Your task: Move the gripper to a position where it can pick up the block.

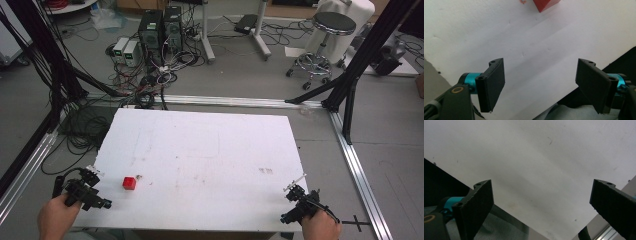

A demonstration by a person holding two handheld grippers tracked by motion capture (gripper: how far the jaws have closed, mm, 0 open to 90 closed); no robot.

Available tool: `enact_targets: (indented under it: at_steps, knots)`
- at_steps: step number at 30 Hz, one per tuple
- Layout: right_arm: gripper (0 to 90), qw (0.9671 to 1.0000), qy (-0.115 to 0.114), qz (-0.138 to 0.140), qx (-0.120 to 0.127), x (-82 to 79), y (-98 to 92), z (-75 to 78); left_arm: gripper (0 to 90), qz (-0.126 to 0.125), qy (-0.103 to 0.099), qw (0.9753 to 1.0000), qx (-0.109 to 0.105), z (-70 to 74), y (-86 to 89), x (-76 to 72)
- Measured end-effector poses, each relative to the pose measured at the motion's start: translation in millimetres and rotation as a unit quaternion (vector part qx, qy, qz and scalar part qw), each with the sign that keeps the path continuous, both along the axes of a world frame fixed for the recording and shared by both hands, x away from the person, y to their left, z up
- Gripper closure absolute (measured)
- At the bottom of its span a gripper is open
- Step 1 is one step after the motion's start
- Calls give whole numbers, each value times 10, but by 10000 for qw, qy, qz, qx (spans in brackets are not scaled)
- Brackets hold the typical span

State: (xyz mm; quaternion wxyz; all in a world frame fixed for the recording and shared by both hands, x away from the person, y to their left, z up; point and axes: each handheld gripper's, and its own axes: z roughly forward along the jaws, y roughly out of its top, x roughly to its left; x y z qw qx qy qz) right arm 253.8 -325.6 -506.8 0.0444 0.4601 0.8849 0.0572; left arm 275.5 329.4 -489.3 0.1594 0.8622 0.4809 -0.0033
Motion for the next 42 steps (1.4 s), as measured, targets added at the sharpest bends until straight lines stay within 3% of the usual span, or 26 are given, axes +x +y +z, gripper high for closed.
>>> enact_targets:
  at_steps: [9, 16, 25, 31, 36, 39, 40, 42]
  knots:
    - [44, 10000, -37, -17, 72, -21, -24, -1, 239, -272, -94, 9995, 139, 60, 43, 8]
    - [44, 10000, -29, 50, 65, -10, 5, -15, 239, -400, -51, 9988, 294, 72, 62, 52]
    - [44, 9999, -16, 99, 61, 2, 26, -17, 238, -451, -20, 9987, 253, 99, 102, 94]
    - [44, 9999, -27, 95, 63, 9, 40, -12, 238, -651, -22, 9976, 240, 114, 106, 138]
    - [44, 9999, -64, 126, 97, 27, 57, -11, 238, -1018, -33, 9939, 411, 126, 77, 179]
    - [44, 9999, -52, 127, 74, 24, 56, -13, 238, -1391, -9, 9885, 593, 119, 47, 201]
    - [44, 9999, -50, 135, 70, 22, 52, -15, 238, -1569, 40, 9855, 647, 112, 27, 211]
    - [44, 9999, -52, 136, 85, 21, 45, -18, 237, -1632, 63, 9843, 668, 109, 21, 218]
